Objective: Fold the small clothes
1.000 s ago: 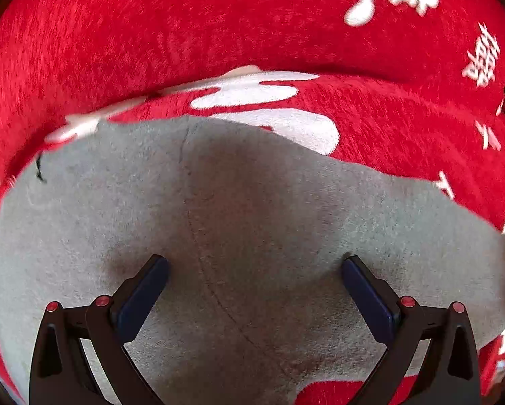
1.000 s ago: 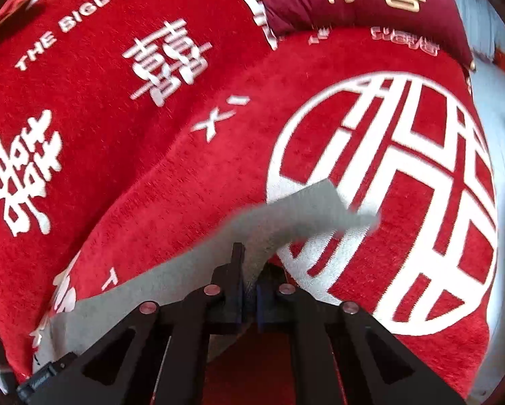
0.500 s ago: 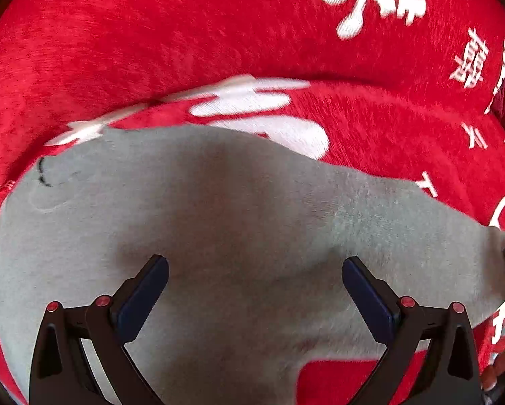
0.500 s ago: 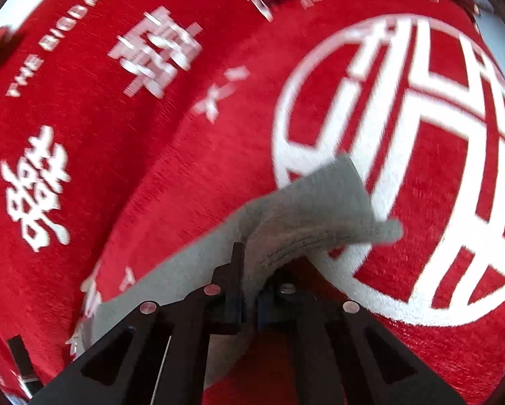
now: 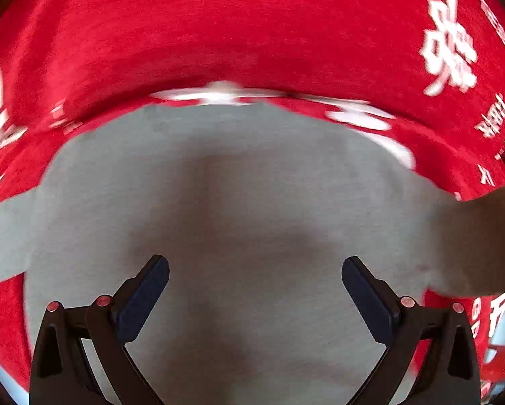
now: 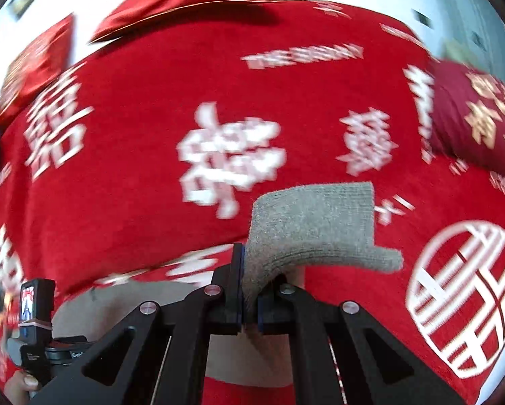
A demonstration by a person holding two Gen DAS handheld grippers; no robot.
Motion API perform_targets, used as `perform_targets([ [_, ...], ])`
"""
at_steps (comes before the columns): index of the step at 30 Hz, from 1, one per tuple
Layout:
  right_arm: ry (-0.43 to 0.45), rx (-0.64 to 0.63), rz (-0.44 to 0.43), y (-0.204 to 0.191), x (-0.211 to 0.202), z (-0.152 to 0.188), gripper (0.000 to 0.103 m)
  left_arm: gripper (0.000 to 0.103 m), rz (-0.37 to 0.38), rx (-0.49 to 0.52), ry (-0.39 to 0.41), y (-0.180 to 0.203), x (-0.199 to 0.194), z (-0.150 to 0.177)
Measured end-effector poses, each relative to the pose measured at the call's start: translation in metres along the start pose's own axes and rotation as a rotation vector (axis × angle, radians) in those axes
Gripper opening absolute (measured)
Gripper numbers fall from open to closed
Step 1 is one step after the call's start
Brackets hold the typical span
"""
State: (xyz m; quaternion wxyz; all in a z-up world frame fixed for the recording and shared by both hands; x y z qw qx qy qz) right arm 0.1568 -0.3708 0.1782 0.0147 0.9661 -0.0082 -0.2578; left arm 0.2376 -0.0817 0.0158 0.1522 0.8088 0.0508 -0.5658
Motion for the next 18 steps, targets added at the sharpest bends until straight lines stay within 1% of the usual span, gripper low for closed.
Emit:
perform_targets([
  [3, 0.004, -0.093, -0.043, -0.056, 0.001, -0.014, 0.006, 0.103, -0.001, -0.065, 0.009, -0.055, -0.006, 0.000],
  [5, 0.003, -0.171, -0.070, -0.100, 0.006, -0.021, 0.006, 0.103, 0.011, -0.133, 0.004, -0.093, -0.007, -0.002],
  [6, -0.002, -0.205, -0.081, -0.119, 0.010, -0.022, 0.006, 0.103, 0.016, -0.167, 0.003, -0.108, -0.008, -0.002],
  [7, -0.015, -0.254, -0.099, -0.148, 0.017, -0.021, 0.006, 0.103, 0.018, -0.203, 0.007, -0.125, -0.009, -0.003],
  [9, -0.041, -0.320, -0.126, -0.185, 0.031, -0.015, 0.006, 0.103, 0.016, -0.252, 0.020, -0.156, -0.012, -0.003],
  [12, -0.108, -0.445, -0.162, -0.257, 0.063, 0.007, 0.005, 0.103, 0.011, -0.310, 0.036, -0.199, -0.013, 0.000],
  [14, -0.155, -0.518, -0.177, -0.295, 0.083, 0.026, 0.005, 0.103, 0.005, -0.339, 0.043, -0.222, -0.015, 0.004],
  [17, -0.240, -0.614, -0.186, -0.343, 0.112, 0.063, 0.005, 0.103, 0.020, -0.385, 0.037, -0.250, -0.015, 0.013],
  [18, -0.261, -0.635, -0.183, -0.353, 0.119, 0.073, 0.005, 0.103, 0.027, -0.396, 0.033, -0.256, -0.014, 0.016],
])
Point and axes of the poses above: each gripper's, at about its wrist camera, not at the fingertips, and x roughly the way its jaws point, y to its right, z to its underside, the point moved 3 cm from there along x, roughly the way its jaws point, and after that the axes turned 14 degrees about -x, right-handed, at the moved point
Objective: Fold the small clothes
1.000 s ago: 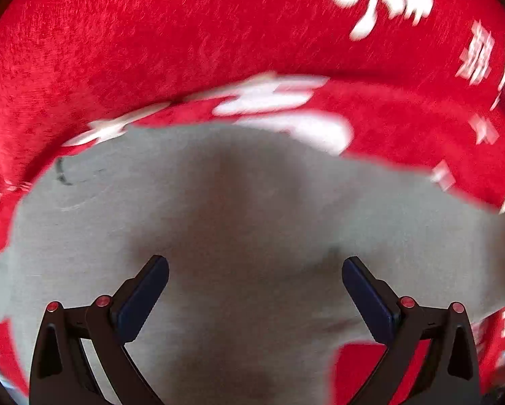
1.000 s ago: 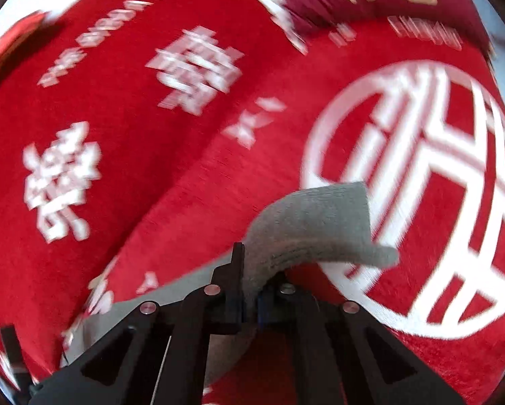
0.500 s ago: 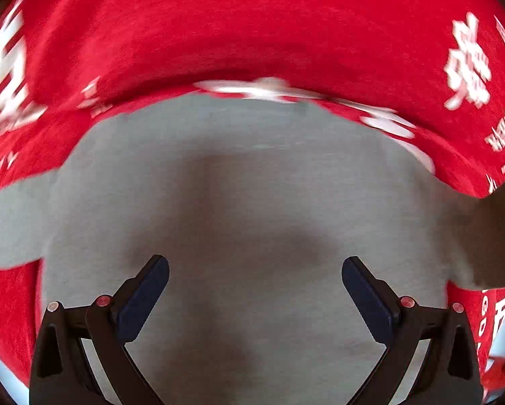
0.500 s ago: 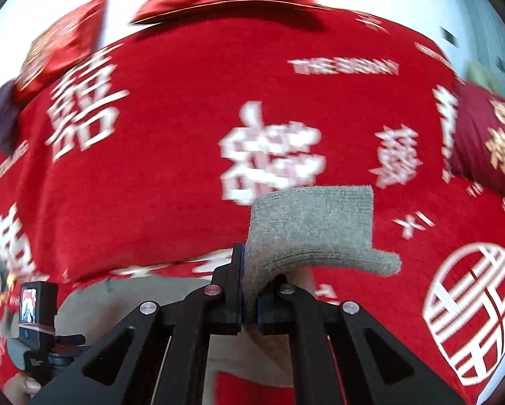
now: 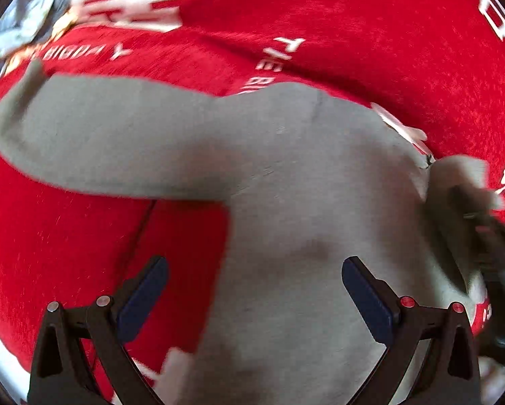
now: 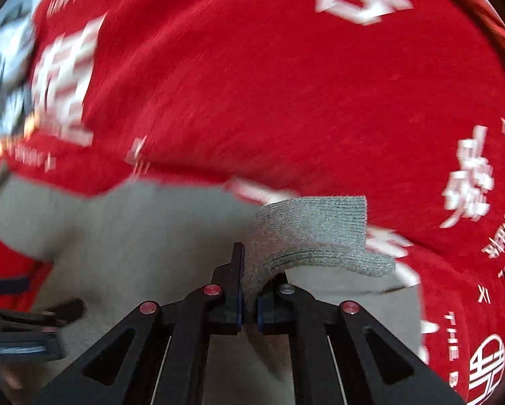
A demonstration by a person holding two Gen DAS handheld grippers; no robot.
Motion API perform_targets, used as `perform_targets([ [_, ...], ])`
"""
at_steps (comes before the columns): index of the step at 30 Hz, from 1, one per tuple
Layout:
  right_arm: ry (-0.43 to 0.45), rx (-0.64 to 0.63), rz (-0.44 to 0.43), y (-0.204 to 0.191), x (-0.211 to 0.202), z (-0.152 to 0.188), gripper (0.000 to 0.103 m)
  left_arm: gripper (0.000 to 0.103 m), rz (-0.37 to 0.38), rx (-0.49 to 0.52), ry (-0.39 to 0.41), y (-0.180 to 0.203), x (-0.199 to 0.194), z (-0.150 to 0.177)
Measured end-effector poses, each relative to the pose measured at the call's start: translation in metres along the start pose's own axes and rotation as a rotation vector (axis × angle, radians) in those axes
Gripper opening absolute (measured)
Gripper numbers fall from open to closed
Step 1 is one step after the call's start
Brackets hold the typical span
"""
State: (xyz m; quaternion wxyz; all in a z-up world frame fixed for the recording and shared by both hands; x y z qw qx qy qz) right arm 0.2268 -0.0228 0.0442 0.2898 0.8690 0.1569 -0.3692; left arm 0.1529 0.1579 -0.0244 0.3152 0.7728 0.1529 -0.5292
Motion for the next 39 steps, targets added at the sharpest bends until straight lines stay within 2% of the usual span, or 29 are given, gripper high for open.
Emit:
perform_targets([
  [2, -0.057, -0.030, 0.002, -0.020, 0.020, 0.004, 0.005, 0.103, 0.008, -0.017, -0.005, -0.012, -0.001, 0.001],
  [4, -0.111, -0.033, -0.040, -0.032, 0.033, 0.007, 0.008, 0.103, 0.013, -0.025, 0.000, -0.019, -0.002, 0.001],
  [6, -0.152, -0.036, -0.101, -0.038, 0.038, 0.011, 0.019, 0.103, 0.025, -0.033, 0.004, -0.022, -0.006, 0.002],
  [7, -0.152, -0.032, -0.129, -0.038, 0.035, 0.011, 0.028, 0.103, 0.037, -0.040, 0.002, -0.021, -0.007, 0.002],
  [9, -0.111, 0.007, -0.193, -0.027, 0.017, 0.007, 0.046, 0.103, 0.046, -0.042, 0.008, -0.018, -0.013, 0.003],
  [10, -0.066, 0.045, -0.239, -0.016, 0.000, 0.004, 0.059, 0.103, 0.050, -0.037, 0.019, -0.015, -0.017, 0.003],
  [11, -0.030, 0.073, -0.266, -0.006, -0.013, 0.004, 0.069, 0.103, 0.053, -0.030, 0.029, -0.012, -0.022, 0.004],
  [13, 0.052, 0.134, -0.324, 0.020, -0.042, 0.005, 0.074, 0.103, 0.057, -0.002, 0.053, 0.002, -0.032, 0.005],
  [14, 0.087, 0.169, -0.347, 0.038, -0.056, 0.009, 0.075, 0.103, 0.055, 0.012, 0.059, 0.008, -0.034, 0.004],
  [16, 0.109, 0.228, -0.341, 0.072, -0.070, 0.022, 0.075, 0.103, 0.059, 0.061, 0.074, 0.030, -0.039, 0.007],
  [18, 0.081, 0.281, -0.262, 0.112, -0.070, 0.044, 0.076, 0.103, 0.089, 0.116, 0.077, 0.059, -0.043, 0.012],
  [20, 0.001, 0.326, -0.186, 0.142, -0.056, 0.067, 0.076, 0.103, 0.103, 0.157, 0.071, 0.086, -0.039, 0.016],
  [22, -0.091, 0.360, -0.160, 0.159, -0.033, 0.087, 0.076, 0.103, 0.110, 0.213, 0.045, 0.117, -0.027, 0.021],
  [25, -0.189, 0.384, -0.183, 0.160, 0.004, 0.111, 0.076, 0.103, 0.030, 0.298, 0.005, 0.147, 0.005, 0.026],
  [27, -0.267, 0.374, -0.177, 0.152, 0.026, 0.125, 0.076, 0.103, -0.060, 0.315, -0.004, 0.148, 0.025, 0.026],
  [28, -0.285, 0.366, -0.171, 0.150, 0.034, 0.129, 0.075, 0.103, -0.087, 0.317, -0.006, 0.145, 0.034, 0.024],
  [30, -0.285, 0.346, -0.137, 0.151, 0.042, 0.132, 0.075, 0.103, -0.129, 0.329, 0.043, 0.140, 0.039, 0.019],
  [32, -0.287, 0.332, -0.118, 0.155, 0.052, 0.125, 0.082, 0.103, -0.087, 0.290, 0.008, 0.129, 0.044, 0.013],
  [33, -0.294, 0.327, -0.118, 0.156, 0.059, 0.119, 0.083, 0.103, -0.078, 0.279, 0.019, 0.126, 0.043, 0.009],
  [36, -0.315, 0.303, -0.098, 0.163, 0.081, 0.109, 0.096, 0.103, -0.089, 0.309, 0.028, 0.125, 0.045, 0.010],
  [37, -0.326, 0.312, -0.097, 0.168, 0.086, 0.109, 0.103, 0.103, -0.088, 0.311, 0.032, 0.125, 0.045, 0.011],
  [39, -0.342, 0.342, -0.121, 0.174, 0.092, 0.108, 0.103, 0.103, -0.083, 0.313, 0.035, 0.124, 0.043, 0.013],
])
Point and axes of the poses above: each gripper's, at about its wrist camera, not at the fingertips, and x roughly the way its jaws point, y to its right, z to its underside, the point moved 3 cm from there along x, roughly the way its jaws point, and after that the axes turned 14 degrees about -x, right-handed, at the moved point
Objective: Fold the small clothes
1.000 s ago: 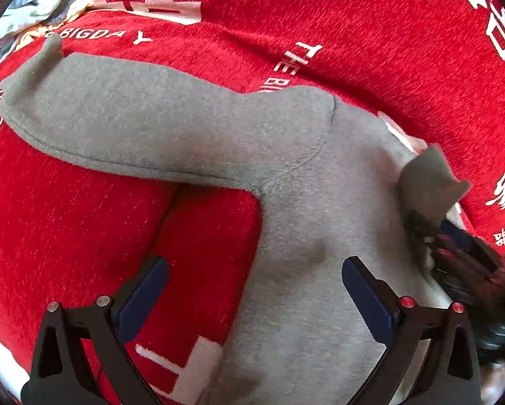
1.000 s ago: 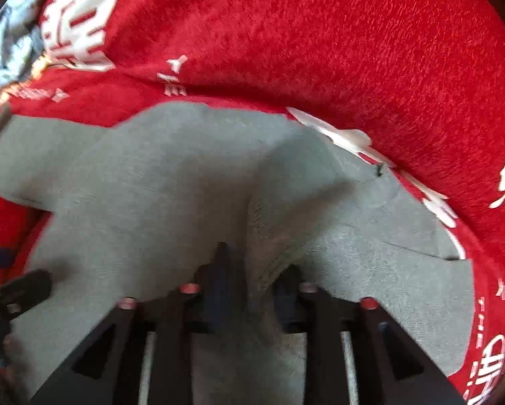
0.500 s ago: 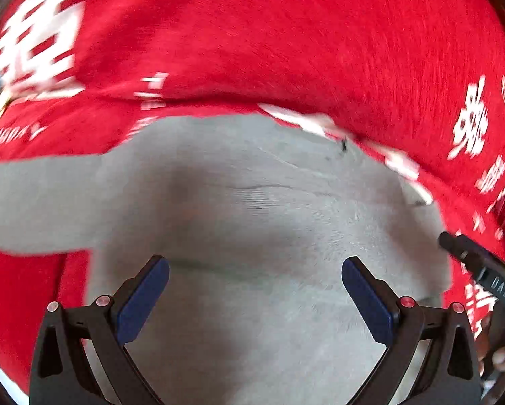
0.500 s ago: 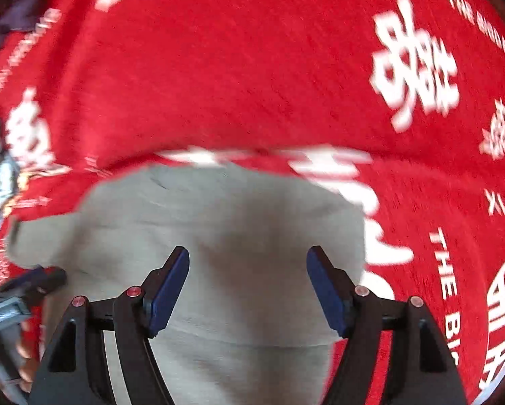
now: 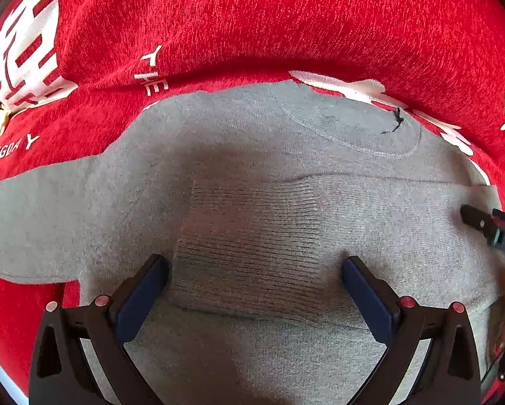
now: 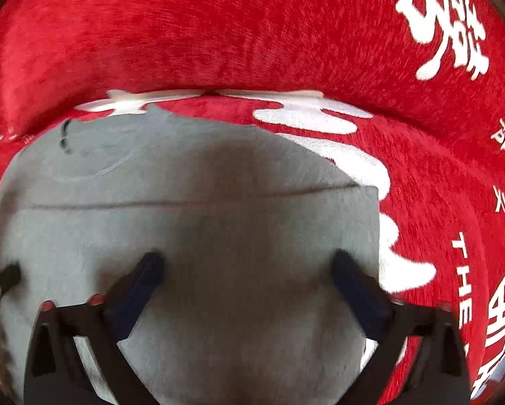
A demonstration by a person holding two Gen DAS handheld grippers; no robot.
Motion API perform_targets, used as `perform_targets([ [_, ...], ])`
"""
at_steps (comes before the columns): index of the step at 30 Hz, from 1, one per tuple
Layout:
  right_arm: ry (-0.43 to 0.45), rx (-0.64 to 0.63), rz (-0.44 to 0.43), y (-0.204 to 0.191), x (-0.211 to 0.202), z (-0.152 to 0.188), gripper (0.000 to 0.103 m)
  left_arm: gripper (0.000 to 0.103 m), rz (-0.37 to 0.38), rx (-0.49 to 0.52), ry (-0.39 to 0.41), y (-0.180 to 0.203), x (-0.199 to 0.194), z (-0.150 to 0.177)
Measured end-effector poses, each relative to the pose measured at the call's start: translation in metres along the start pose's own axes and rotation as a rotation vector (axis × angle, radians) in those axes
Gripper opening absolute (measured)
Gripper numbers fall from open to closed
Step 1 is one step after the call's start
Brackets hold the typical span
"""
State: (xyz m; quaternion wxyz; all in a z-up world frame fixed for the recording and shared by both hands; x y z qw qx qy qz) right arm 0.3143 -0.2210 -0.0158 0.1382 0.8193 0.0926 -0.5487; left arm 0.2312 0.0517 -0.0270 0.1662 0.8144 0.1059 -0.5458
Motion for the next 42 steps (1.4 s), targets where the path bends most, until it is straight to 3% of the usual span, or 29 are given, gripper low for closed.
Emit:
perform_targets([
  [4, -0.029, 0.010, -0.001, -0.006, -0.012, 0.003, 0.103, 0.103, 0.009, -0.001, -0.010, -0.001, -0.003, 0.001],
  [6, 0.031, 0.005, -0.066, -0.019, -0.029, 0.015, 0.103, 0.103, 0.006, -0.010, -0.008, -0.002, -0.006, 0.002],
  [8, -0.003, -0.025, -0.094, -0.039, -0.030, 0.034, 0.102, 0.103, -0.007, -0.017, -0.001, -0.006, -0.011, 0.006],
  [10, 0.021, -0.132, 0.015, -0.060, -0.040, 0.046, 0.103, 0.103, -0.009, -0.033, -0.001, -0.013, -0.017, 0.010],
  [13, 0.048, -0.187, 0.011, -0.085, -0.062, 0.054, 0.103, 0.103, -0.006, -0.080, 0.030, -0.035, -0.034, 0.013],
  [16, 0.109, -0.213, -0.030, -0.106, -0.078, 0.046, 0.103, 0.103, -0.011, -0.193, 0.062, -0.074, -0.048, 0.005],
  [19, 0.113, -0.291, -0.029, -0.138, -0.075, 0.035, 0.103, 0.103, -0.074, -0.363, 0.078, -0.132, -0.054, -0.011],
  [22, -0.027, -0.361, -0.092, -0.169, -0.036, 0.038, 0.102, 0.103, -0.158, -0.561, 0.075, -0.212, -0.056, -0.028],
  [24, 0.055, -0.304, -0.086, -0.169, -0.038, 0.040, 0.103, 0.103, -0.191, -0.660, 0.075, -0.253, -0.056, -0.033],
  [28, 0.095, -0.295, -0.074, -0.171, -0.033, 0.045, 0.103, 0.103, -0.261, -0.825, 0.066, -0.330, -0.047, -0.041],
  [31, 0.093, -0.290, -0.069, -0.172, -0.033, 0.044, 0.103, 0.103, -0.265, -0.806, 0.111, -0.345, -0.044, -0.057],
  [36, 0.063, -0.287, -0.056, -0.172, -0.062, 0.039, 0.099, 0.103, -0.305, -0.740, 0.058, -0.356, -0.027, -0.088],
  [39, 0.159, -0.319, -0.095, -0.200, -0.092, 0.020, 0.098, 0.103, -0.337, -0.716, 0.060, -0.359, -0.020, -0.098],
  [42, 0.175, -0.404, -0.091, -0.241, -0.098, -0.007, 0.098, 0.103, -0.335, -0.712, 0.091, -0.360, -0.021, -0.099],
])
Point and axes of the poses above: each gripper's, at about its wrist camera, not at the fingertips, and x roughly the way its jaws point, y to its right, z to its underside, the point moved 3 cm from there along x, roughly the way its jaws point, and after that the axes turned 14 degrees about -x, right-handed, at the moved point
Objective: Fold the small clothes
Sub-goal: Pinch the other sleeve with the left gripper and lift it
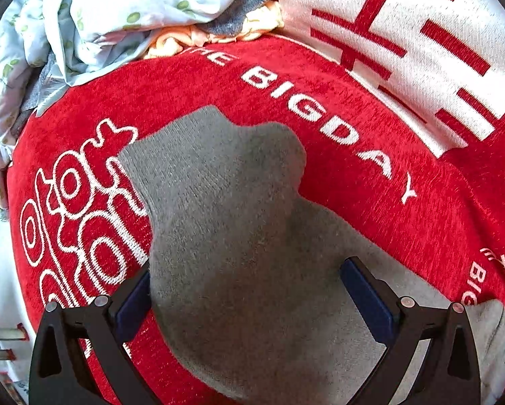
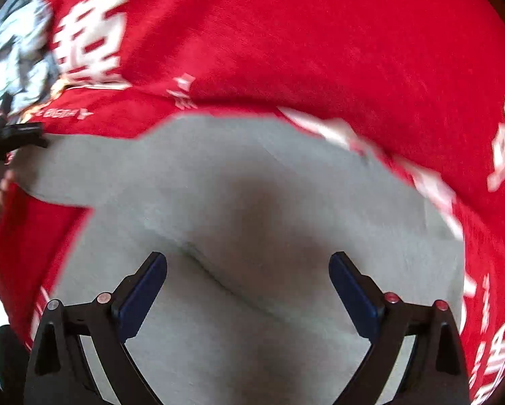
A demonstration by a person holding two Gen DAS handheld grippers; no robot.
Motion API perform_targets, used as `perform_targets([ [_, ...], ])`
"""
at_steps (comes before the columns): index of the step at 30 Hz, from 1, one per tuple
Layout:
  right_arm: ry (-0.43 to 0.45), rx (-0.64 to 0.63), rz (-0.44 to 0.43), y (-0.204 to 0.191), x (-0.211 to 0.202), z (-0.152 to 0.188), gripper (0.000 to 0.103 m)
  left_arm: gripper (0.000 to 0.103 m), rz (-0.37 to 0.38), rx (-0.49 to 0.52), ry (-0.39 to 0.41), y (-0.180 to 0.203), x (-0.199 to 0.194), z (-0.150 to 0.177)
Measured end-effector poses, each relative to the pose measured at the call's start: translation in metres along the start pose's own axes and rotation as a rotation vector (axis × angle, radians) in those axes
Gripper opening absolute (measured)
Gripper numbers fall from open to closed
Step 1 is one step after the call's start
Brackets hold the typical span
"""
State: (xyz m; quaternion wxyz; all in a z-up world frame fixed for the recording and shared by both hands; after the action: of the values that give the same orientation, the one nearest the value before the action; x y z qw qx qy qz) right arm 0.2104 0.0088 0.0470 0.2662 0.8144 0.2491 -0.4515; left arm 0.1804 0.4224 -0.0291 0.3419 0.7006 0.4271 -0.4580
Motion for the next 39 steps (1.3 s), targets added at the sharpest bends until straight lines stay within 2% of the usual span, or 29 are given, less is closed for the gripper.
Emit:
perform_targets([
  [1, -0.020, -0.025, -0.014, -0.011, 0.011, -0.017, 0.098, 0.103, 0.023, 0.006, 0.014, -0.002, -0.002, 0.001],
  [3, -0.041, -0.033, -0.040, -0.022, 0.031, -0.041, 0.098, 0.091, 0.061, -0.003, 0.035, -0.009, -0.008, -0.001],
  [5, -0.086, -0.004, -0.044, -0.027, 0.056, -0.059, 0.098, 0.044, 0.061, 0.002, 0.083, -0.019, -0.017, -0.003],
  [8, -0.153, 0.039, -0.066, -0.030, 0.096, -0.076, 0.098, 0.017, 0.158, 0.008, 0.038, -0.030, -0.020, -0.010],
  [10, -0.234, 0.033, -0.052, -0.036, 0.127, -0.081, 0.099, 0.016, 0.207, -0.017, 0.002, -0.039, -0.023, -0.014],
  [11, -0.203, 0.029, -0.028, -0.036, 0.132, -0.085, 0.103, 0.015, 0.220, -0.022, 0.003, -0.038, -0.026, -0.013],
  [13, -0.176, 0.023, 0.015, -0.033, 0.139, -0.094, 0.103, 0.015, 0.244, -0.017, 0.025, -0.037, -0.036, -0.011],
  [18, -0.234, 0.096, 0.022, -0.019, 0.158, -0.113, 0.103, 0.014, 0.260, 0.020, 0.098, -0.020, -0.064, -0.005],
  [21, -0.246, 0.099, 0.060, -0.015, 0.151, -0.120, 0.102, 0.014, 0.283, 0.029, 0.118, -0.015, -0.085, -0.002],
  [23, -0.179, 0.114, 0.078, -0.012, 0.131, -0.118, 0.102, 0.014, 0.304, 0.041, 0.143, -0.011, -0.102, 0.000],
  [25, -0.158, 0.146, 0.050, -0.010, 0.119, -0.107, 0.102, 0.014, 0.299, 0.046, 0.157, -0.007, -0.112, 0.003],
  [29, -0.238, 0.152, 0.102, -0.005, 0.138, -0.095, 0.102, 0.014, 0.300, 0.059, 0.133, -0.003, -0.125, 0.014],
  [33, -0.224, 0.271, 0.075, 0.014, 0.154, -0.100, 0.102, 0.014, 0.280, 0.065, 0.144, -0.010, -0.132, 0.017],
  [36, -0.261, 0.268, 0.085, 0.021, 0.159, -0.113, 0.102, 0.014, 0.259, 0.066, 0.120, -0.011, -0.123, 0.016],
  [37, -0.258, 0.274, 0.083, 0.023, 0.156, -0.118, 0.102, 0.014, 0.252, 0.063, 0.113, -0.011, -0.121, 0.016],
  [39, -0.175, 0.282, 0.044, 0.024, 0.136, -0.123, 0.101, 0.013, 0.256, 0.058, 0.103, -0.008, -0.120, 0.018],
])
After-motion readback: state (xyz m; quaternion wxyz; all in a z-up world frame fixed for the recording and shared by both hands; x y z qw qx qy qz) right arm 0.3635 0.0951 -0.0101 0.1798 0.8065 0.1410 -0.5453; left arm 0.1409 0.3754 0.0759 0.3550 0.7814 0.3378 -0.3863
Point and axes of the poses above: each gripper's, at about its wrist camera, not at the fingertips, and x roughly the way its jaws point, y to its right, z to its underside, the point moved 3 cm from there along x, roughly the way its jaws point, and after that the axes turned 14 degrees about -x, right-handed, at the moved point
